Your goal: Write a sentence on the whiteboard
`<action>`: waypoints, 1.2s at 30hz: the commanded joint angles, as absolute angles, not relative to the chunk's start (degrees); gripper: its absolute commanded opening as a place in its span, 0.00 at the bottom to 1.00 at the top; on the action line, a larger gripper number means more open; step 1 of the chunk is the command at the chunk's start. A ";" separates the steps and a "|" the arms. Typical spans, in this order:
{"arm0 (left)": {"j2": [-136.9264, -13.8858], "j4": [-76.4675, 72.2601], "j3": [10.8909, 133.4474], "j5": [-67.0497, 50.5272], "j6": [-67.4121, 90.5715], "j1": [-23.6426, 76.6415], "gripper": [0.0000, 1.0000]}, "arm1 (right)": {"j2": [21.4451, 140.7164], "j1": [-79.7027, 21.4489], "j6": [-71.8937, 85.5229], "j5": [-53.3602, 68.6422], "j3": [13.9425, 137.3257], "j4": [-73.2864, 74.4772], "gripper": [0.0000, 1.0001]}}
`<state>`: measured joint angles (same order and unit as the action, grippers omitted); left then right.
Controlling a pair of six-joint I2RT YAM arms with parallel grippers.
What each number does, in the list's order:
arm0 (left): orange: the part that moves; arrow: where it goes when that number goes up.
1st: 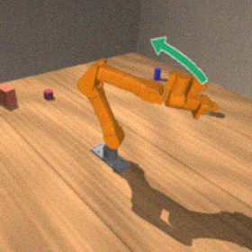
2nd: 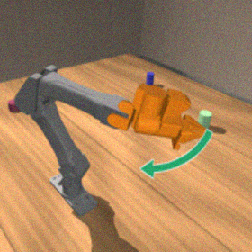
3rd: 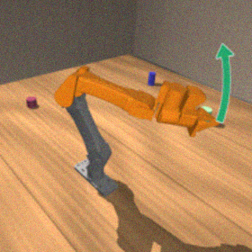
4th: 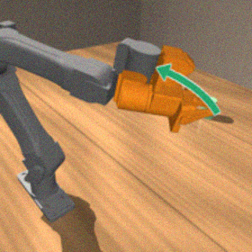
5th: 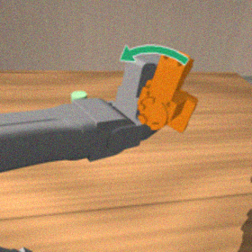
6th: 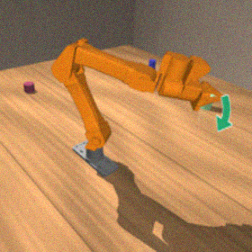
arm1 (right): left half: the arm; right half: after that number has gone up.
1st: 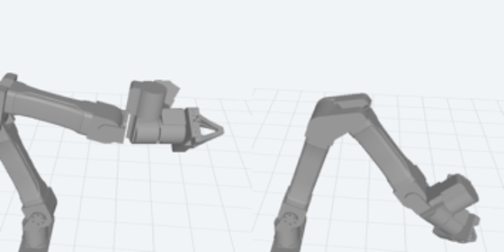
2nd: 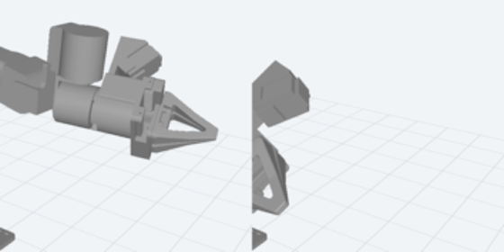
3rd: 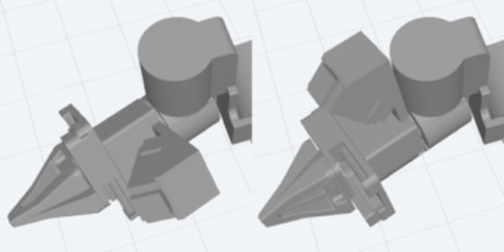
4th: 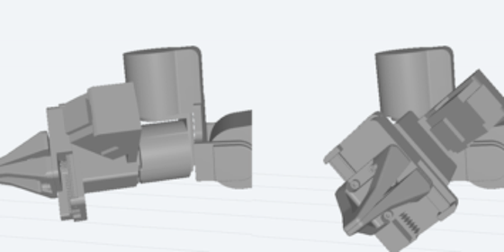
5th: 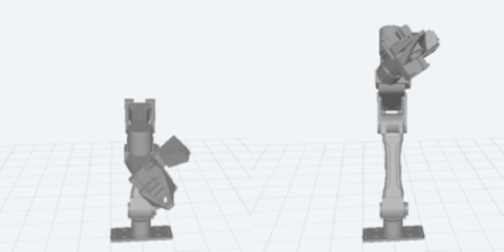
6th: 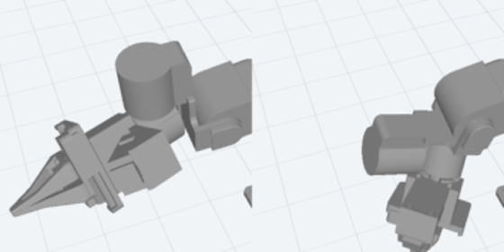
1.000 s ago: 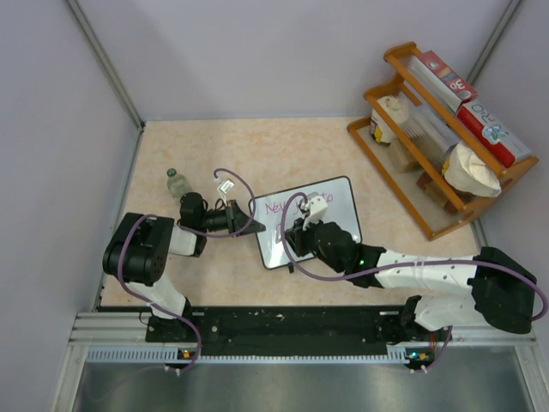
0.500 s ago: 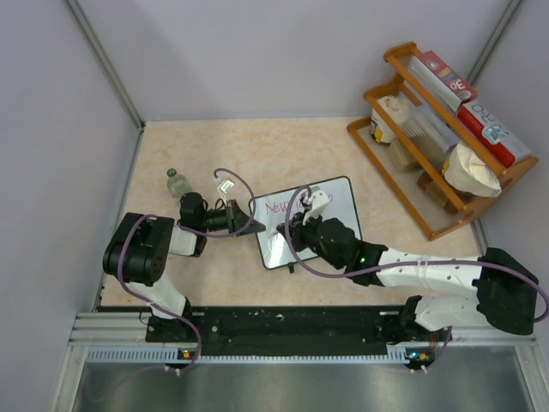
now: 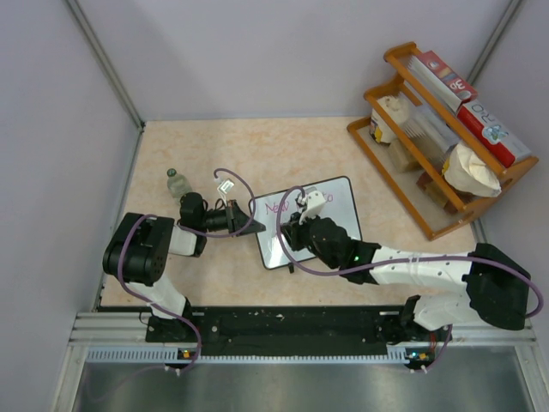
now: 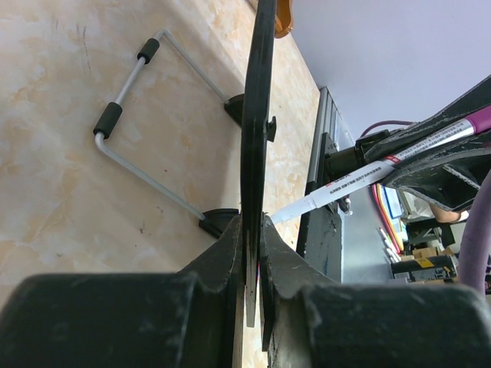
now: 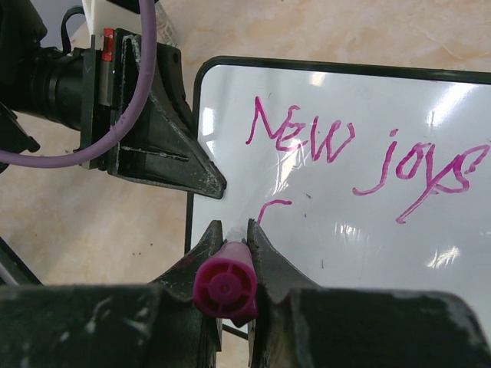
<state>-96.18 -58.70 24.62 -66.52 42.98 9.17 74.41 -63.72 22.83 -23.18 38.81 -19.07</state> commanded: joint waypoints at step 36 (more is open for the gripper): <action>-96.77 -60.47 24.52 -67.06 43.24 8.96 0.00 | 64.26 -60.65 22.14 -24.44 36.21 -18.46 0.00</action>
